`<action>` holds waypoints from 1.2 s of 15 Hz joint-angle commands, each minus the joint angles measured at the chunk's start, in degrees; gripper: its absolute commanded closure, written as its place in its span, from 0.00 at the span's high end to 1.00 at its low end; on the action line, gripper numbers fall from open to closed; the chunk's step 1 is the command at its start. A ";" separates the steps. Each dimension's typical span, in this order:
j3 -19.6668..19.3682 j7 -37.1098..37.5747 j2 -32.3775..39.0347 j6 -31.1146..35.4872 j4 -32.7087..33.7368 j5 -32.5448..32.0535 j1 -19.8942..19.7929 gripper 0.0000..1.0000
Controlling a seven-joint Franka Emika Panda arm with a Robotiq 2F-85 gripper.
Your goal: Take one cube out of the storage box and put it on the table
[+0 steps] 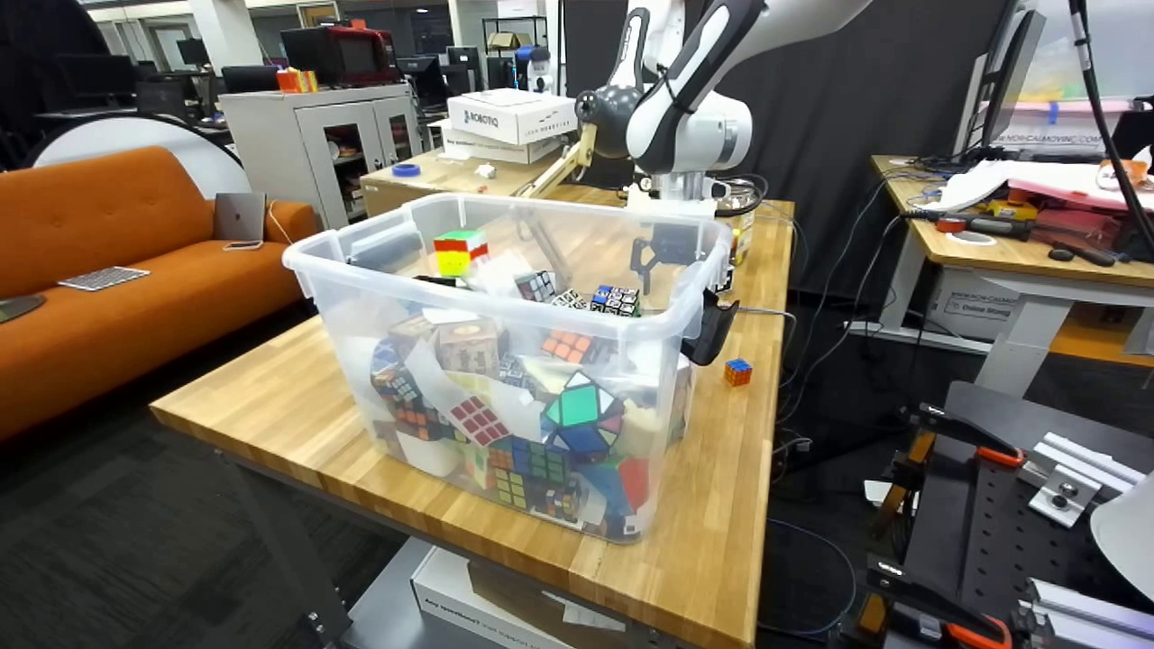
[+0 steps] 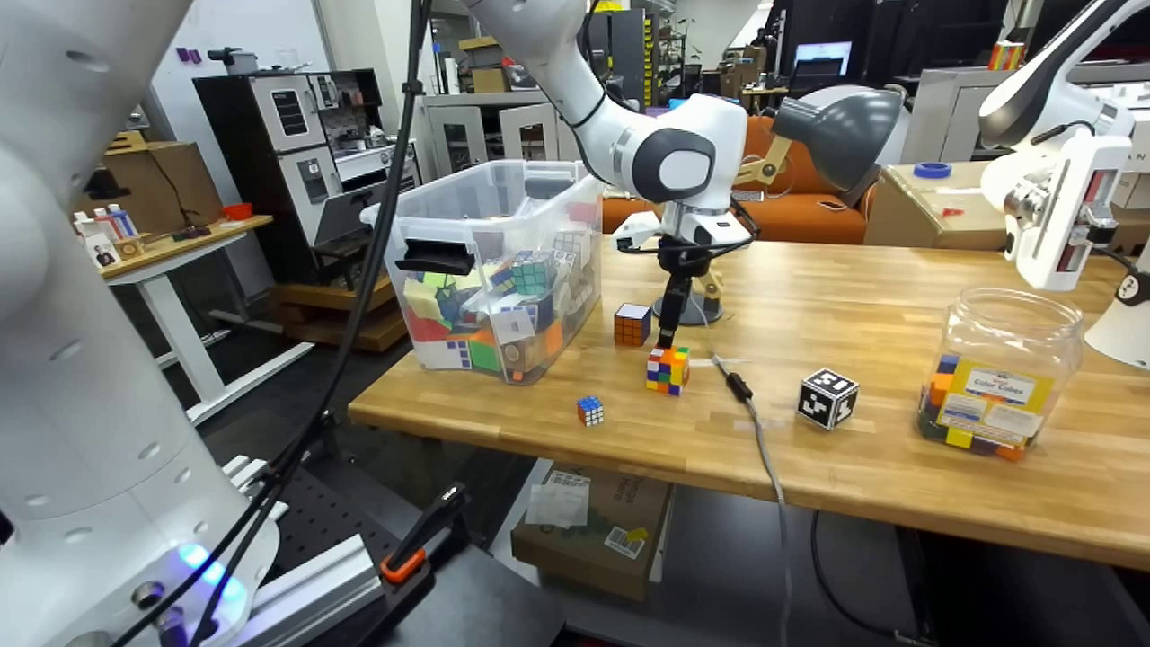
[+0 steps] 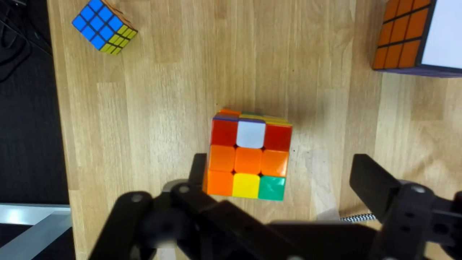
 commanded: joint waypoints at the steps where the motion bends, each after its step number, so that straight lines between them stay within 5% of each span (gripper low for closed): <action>1: -0.52 -0.68 -4.41 -0.01 -2.30 0.18 0.94 1.00; 13: -1.47 -1.74 -30.01 -0.57 -17.28 -2.09 1.63 1.00; 14: -1.09 -1.33 -25.71 -0.25 -13.12 -1.36 1.14 1.00; 18: -1.00 -1.30 -29.83 -0.40 -16.99 -1.56 1.16 1.00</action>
